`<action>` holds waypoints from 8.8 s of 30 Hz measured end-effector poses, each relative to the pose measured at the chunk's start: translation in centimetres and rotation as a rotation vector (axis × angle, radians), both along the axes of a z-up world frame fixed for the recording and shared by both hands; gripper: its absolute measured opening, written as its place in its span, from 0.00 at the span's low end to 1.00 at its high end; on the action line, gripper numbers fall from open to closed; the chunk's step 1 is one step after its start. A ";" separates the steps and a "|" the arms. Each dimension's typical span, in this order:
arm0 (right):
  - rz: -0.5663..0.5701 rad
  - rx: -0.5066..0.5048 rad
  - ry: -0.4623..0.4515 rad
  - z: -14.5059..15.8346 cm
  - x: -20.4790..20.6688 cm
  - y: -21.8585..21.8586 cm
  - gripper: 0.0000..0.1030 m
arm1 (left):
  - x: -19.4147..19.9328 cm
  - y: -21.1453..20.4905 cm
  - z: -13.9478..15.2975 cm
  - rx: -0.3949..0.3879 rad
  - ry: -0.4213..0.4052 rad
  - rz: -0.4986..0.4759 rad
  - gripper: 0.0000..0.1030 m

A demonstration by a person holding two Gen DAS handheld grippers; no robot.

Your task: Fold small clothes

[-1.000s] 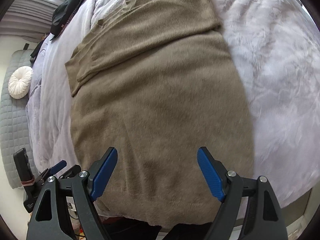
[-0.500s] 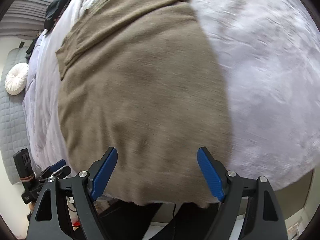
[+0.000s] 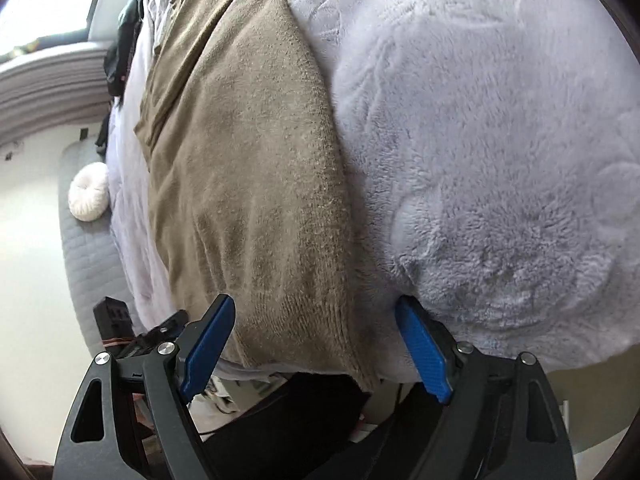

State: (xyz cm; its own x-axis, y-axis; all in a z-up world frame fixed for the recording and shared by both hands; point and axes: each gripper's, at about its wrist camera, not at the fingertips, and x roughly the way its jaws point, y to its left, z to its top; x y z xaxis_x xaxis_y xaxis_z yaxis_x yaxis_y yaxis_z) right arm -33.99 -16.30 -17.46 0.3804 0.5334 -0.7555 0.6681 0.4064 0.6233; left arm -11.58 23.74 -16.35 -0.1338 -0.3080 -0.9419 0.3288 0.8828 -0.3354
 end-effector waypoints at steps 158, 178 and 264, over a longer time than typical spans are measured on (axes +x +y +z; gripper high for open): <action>0.128 -0.562 -0.090 6.4 27.7 -8.0 0.15 | 25.1 -14.8 3.9 -0.008 -0.378 0.108 0.10; 0.076 -0.581 -0.010 3.8 29.1 -14.0 0.14 | 28.9 -15.9 1.0 0.110 -0.361 0.080 0.10; -0.312 0.300 -0.328 -7.5 29.3 11.5 0.71 | 24.5 -2.8 -0.2 -0.315 -0.093 0.141 0.99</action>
State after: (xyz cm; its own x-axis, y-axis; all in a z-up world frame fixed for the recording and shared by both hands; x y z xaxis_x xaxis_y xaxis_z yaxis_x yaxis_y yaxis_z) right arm -4.70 -4.79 -25.01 0.7450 0.5318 -0.4027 0.4797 -0.0077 0.8774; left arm 12.95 20.91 -16.53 0.0127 -0.5944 -0.8041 0.2530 0.7799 -0.5725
